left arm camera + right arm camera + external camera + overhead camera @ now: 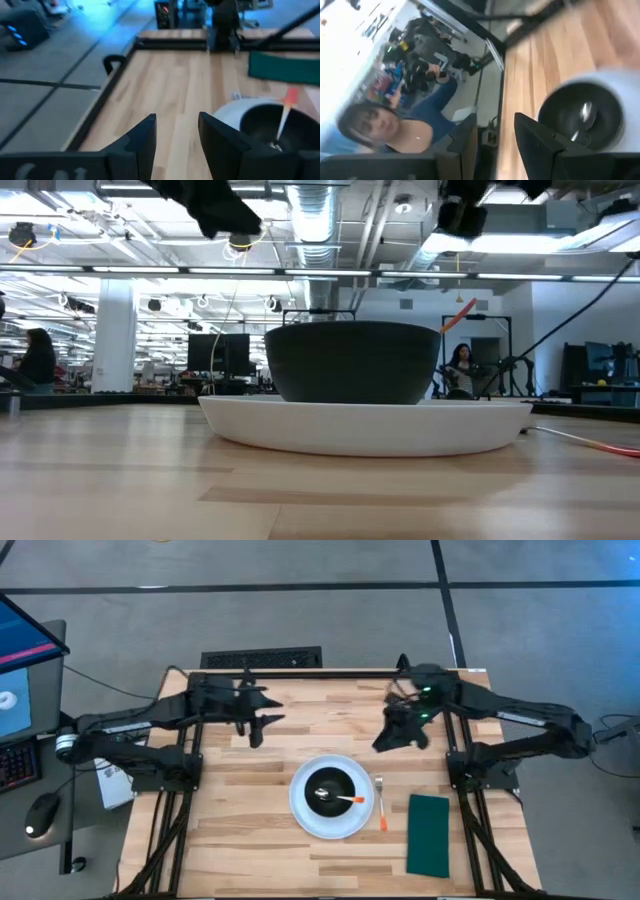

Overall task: Set table place
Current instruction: Return to Home Position

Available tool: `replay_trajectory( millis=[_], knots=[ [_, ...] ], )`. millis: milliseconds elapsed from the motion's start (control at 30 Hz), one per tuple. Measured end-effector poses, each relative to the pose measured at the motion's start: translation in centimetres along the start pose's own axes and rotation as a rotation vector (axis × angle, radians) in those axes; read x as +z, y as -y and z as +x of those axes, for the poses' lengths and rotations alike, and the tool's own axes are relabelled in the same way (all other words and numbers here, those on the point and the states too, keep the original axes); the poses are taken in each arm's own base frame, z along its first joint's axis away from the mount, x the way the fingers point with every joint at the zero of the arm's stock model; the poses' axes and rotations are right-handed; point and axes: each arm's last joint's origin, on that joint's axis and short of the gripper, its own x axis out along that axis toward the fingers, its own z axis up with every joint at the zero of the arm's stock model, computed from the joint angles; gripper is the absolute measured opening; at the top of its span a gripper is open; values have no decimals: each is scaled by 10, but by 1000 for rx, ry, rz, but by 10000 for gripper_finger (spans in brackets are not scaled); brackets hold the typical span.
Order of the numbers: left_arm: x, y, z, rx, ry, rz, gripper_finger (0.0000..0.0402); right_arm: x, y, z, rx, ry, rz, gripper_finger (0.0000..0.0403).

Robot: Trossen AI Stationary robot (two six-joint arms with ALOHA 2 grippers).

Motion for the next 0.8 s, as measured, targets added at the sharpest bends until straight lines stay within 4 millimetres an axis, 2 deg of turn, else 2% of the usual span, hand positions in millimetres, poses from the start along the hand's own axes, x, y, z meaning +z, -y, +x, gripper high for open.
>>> replay_trajectory(
  millis=[133, 267, 400, 567, 800],
  knots=[
    [6, -1, -22, 38, 64, -34, 137, -5, -18, -24, -12, 69, -169, 155],
    [13, -1, -54, 55, 177, -9, 137, -18, -40, -50, -43, 128, -493, 157],
    [10, -1, -83, 80, 269, 7, 137, -40, -53, -75, -196, 162, -591, 157],
    [-24, 1, -100, 155, 319, -34, 137, -69, -49, -89, -477, 260, -704, 158],
    [-72, 6, -105, 221, 425, -89, 137, -111, -29, -93, -541, 385, -719, 158]
  ],
)
